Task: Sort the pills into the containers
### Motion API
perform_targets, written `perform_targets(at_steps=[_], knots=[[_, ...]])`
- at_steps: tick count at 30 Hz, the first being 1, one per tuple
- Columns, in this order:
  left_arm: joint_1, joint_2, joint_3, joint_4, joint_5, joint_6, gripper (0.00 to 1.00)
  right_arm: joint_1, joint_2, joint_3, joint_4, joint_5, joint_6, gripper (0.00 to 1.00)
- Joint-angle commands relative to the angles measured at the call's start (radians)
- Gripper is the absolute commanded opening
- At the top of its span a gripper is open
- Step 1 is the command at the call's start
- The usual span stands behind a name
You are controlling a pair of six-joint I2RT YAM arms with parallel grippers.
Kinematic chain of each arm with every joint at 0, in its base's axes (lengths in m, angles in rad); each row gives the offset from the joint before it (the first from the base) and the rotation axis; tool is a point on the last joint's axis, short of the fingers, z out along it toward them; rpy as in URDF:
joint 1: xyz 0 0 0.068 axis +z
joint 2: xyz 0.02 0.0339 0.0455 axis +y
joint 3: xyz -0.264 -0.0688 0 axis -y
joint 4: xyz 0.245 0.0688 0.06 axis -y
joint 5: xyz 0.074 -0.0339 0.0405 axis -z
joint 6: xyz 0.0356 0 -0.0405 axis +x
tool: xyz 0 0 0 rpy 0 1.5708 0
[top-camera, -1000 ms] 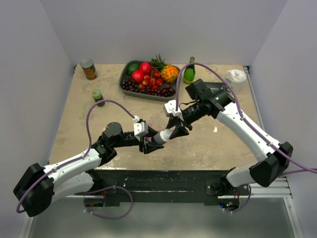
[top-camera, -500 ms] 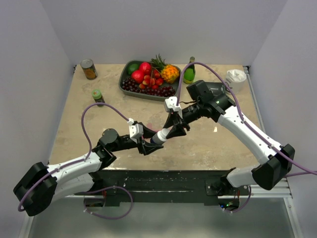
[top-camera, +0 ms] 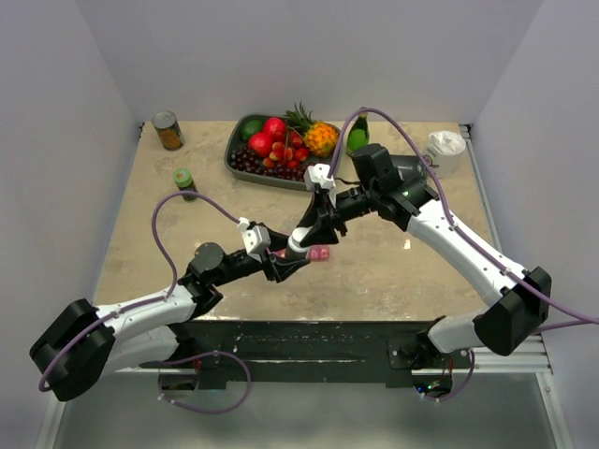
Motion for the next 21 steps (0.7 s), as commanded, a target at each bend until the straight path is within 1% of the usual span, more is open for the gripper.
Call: perform_targets(at_steps=[1,5,7,8,10,11,13,14,15,16,18,20,21], knots=[[0.004,-0.034,0.114,0.365,-0.226,0.041,0.0,0.009,0.025,-0.079,-0.01,0.066,0.189,0.0],[0.003,-0.031,0.113,0.351,-0.323,0.041,0.0,-0.017,0.025,-0.083,0.033,0.08,0.254,0.0],[0.004,-0.023,0.119,0.353,-0.332,0.028,0.0,-0.021,0.03,-0.08,0.041,0.079,0.261,0.0],[0.004,-0.015,0.12,0.354,-0.32,0.018,0.0,-0.021,0.034,-0.074,0.039,0.068,0.258,0.0],[0.004,-0.011,0.131,0.363,-0.283,0.001,0.0,-0.02,0.041,-0.065,0.007,-0.002,0.196,0.0],[0.004,-0.008,0.134,0.364,-0.227,-0.007,0.0,-0.02,0.044,-0.047,-0.014,-0.021,0.159,0.0],[0.007,-0.005,0.149,0.36,-0.156,-0.022,0.0,-0.02,0.047,-0.03,-0.071,-0.09,0.043,0.0],[0.013,-0.002,0.154,0.362,-0.092,-0.045,0.0,-0.017,0.051,-0.002,-0.109,-0.107,-0.022,0.0],[0.015,-0.005,0.165,0.362,-0.066,-0.057,0.0,-0.018,0.056,0.01,-0.172,-0.151,-0.138,0.0],[0.016,-0.005,0.165,0.364,-0.043,-0.074,0.0,-0.018,0.062,0.022,-0.22,-0.17,-0.219,0.0],[0.021,-0.015,0.171,0.371,-0.001,-0.119,0.0,-0.017,0.08,0.067,-0.351,-0.188,-0.443,0.0],[0.021,-0.028,0.177,0.38,0.036,-0.16,0.0,-0.015,0.097,0.102,-0.381,-0.211,-0.499,0.0],[0.023,-0.031,0.182,0.383,0.047,-0.172,0.0,-0.015,0.113,0.122,-0.45,-0.226,-0.575,0.0]])
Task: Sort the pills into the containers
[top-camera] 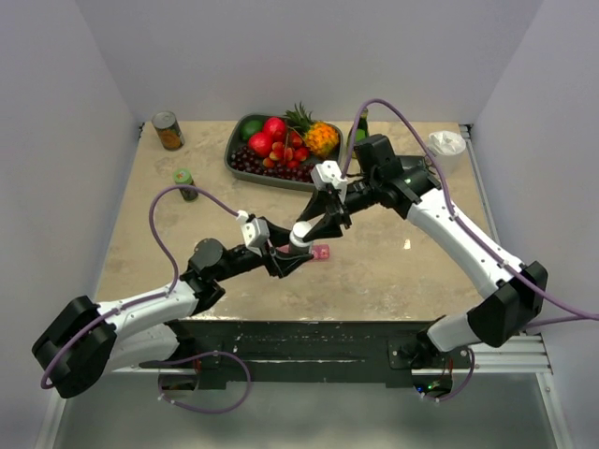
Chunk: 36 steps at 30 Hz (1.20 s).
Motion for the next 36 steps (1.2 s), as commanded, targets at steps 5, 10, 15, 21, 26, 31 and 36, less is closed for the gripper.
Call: perform_targets(at_steps=[5,10,15,21,26,31,36], knots=[[0.019,-0.086,0.142,0.374,0.089,-0.154,0.0,0.029,0.195,0.237,-0.666,-0.172,-0.595,0.0],[0.022,-0.109,0.144,0.358,0.117,-0.134,0.0,0.03,0.199,0.217,-0.67,-0.169,-0.537,0.0],[0.022,-0.138,0.152,0.317,0.103,-0.067,0.0,0.03,0.212,0.183,-0.664,-0.2,-0.445,0.0],[0.022,-0.129,0.172,0.366,0.063,-0.044,0.0,0.029,0.126,0.065,-0.347,-0.179,-0.114,0.0],[0.023,-0.072,0.211,0.45,0.095,-0.083,0.0,0.029,0.09,0.091,-0.184,-0.145,0.025,0.0],[0.023,-0.083,0.239,0.43,0.079,-0.064,0.0,0.027,0.063,0.12,-0.076,-0.059,0.142,0.0],[0.025,-0.122,0.256,0.322,-0.012,0.004,0.0,0.027,-0.017,-0.012,0.208,0.12,0.434,0.0]])
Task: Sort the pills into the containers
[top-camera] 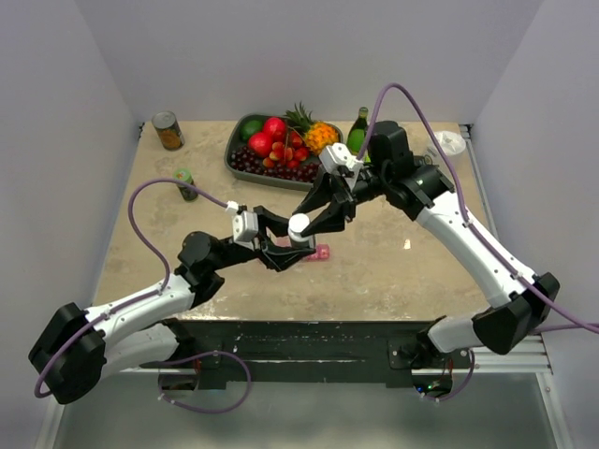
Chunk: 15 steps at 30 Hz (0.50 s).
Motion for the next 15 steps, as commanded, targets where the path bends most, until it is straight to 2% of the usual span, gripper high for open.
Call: perform_targets(at_steps=[1,3,7,8,10,11,15], knots=[[0.007,-0.099,0.142,0.251,-0.212,0.109,0.0,0.019,-0.014,-0.126,0.147,0.325,0.282,0.0],[0.005,-0.116,0.149,0.177,-0.238,0.136,0.0,0.019,-0.039,-0.152,0.168,0.379,0.301,0.0],[0.009,-0.131,0.165,0.079,-0.252,0.192,0.0,0.019,-0.059,-0.175,0.179,0.388,0.311,0.11],[0.007,-0.133,0.165,0.066,-0.25,0.196,0.0,0.02,-0.062,-0.178,0.181,0.388,0.313,0.2],[0.009,-0.136,0.168,0.016,-0.252,0.213,0.0,0.02,-0.066,-0.168,0.176,0.384,0.311,0.3],[0.007,-0.137,0.168,0.001,-0.252,0.219,0.0,0.019,-0.066,-0.16,0.152,0.381,0.289,0.42],[0.009,-0.142,0.166,-0.093,-0.246,0.245,0.0,0.019,-0.068,-0.084,0.063,0.375,0.218,0.69]])
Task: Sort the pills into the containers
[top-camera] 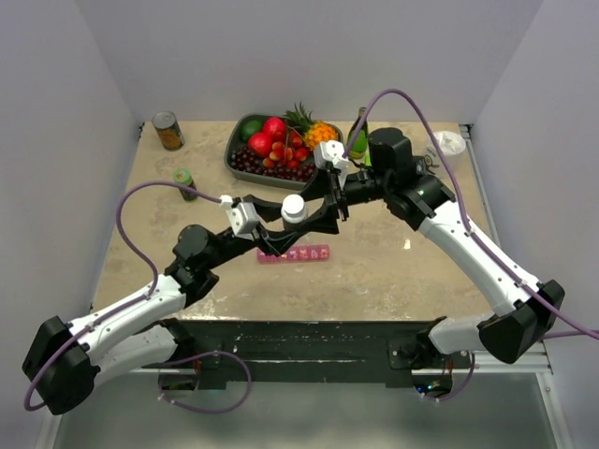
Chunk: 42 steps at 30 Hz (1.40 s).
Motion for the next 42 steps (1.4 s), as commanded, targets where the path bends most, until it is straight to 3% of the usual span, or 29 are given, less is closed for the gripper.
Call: perform_targets(at_steps=[1,2,9,14,19,29,42], knots=[[0.006,-0.074,0.104,0.137,-0.04,0.083,0.0,0.003,0.026,0.053,-0.205,0.071,-0.049,0.73],[0.004,-0.077,0.101,0.123,-0.04,0.085,0.0,0.002,0.025,0.068,-0.239,0.085,-0.069,0.81],[0.012,-0.091,0.1,0.009,0.006,0.082,0.0,0.003,0.037,0.205,-0.392,0.159,-0.199,0.99],[0.026,-0.101,0.104,-0.112,0.06,0.067,0.0,0.003,0.057,0.335,-0.607,0.177,-0.385,0.99],[0.047,-0.1,0.101,-0.227,0.155,0.068,0.0,0.003,0.034,0.361,-0.727,0.214,-0.511,0.99],[0.056,0.017,0.21,-0.476,0.244,0.112,0.0,0.026,0.084,0.346,-0.675,0.278,-0.364,0.97],[0.056,0.08,0.278,-0.614,0.239,0.18,0.0,0.074,0.149,0.373,-0.695,0.291,-0.335,0.76]])
